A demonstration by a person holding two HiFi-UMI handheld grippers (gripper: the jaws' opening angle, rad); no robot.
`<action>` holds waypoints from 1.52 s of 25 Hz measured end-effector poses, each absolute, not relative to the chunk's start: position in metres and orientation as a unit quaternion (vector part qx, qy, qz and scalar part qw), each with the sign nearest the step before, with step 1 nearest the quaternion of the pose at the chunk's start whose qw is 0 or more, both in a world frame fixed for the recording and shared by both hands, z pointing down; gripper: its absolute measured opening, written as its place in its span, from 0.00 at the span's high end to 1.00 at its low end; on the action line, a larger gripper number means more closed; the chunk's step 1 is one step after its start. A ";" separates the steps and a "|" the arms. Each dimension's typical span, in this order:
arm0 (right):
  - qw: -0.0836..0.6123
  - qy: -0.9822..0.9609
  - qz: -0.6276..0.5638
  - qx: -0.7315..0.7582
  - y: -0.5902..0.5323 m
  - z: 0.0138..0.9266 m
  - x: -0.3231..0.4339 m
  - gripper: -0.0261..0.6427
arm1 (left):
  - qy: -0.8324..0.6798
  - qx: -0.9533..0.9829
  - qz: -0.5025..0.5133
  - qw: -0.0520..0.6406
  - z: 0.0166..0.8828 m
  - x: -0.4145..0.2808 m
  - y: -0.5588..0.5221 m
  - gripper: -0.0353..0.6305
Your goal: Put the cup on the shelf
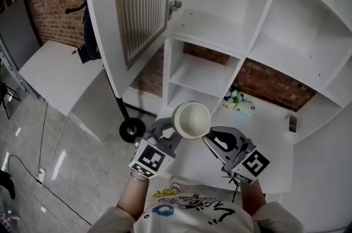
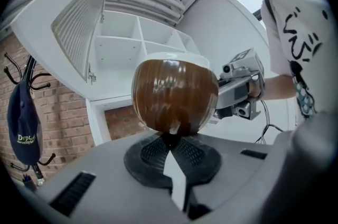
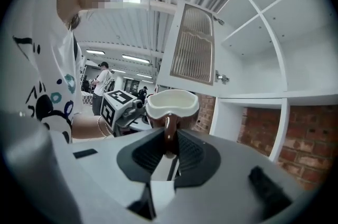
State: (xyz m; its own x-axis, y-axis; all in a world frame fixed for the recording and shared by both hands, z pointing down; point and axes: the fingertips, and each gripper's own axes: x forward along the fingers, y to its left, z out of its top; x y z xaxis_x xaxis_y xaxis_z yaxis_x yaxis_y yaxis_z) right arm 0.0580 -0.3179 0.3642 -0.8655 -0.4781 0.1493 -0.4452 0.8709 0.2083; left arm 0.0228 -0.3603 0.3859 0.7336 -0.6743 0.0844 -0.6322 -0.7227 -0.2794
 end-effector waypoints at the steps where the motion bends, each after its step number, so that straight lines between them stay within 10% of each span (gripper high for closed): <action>1: 0.099 -0.961 -0.088 0.241 -0.323 0.360 0.056 0.87 | 0.357 -0.922 -0.088 0.119 0.381 0.021 -0.366 0.92; 38: 0.090 -0.930 -0.122 0.335 -0.450 0.255 0.053 0.87 | 0.406 -0.901 -0.019 0.148 0.278 0.017 -0.486 0.92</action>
State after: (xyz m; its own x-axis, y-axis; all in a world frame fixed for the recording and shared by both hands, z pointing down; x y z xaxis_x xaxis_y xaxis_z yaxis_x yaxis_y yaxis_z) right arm 0.0534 -0.4498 0.2546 -0.7597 -0.6446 0.0863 -0.6006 0.7463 0.2871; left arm 0.0168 -0.4865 0.2780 0.6690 -0.7381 -0.0867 -0.7272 -0.6260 -0.2816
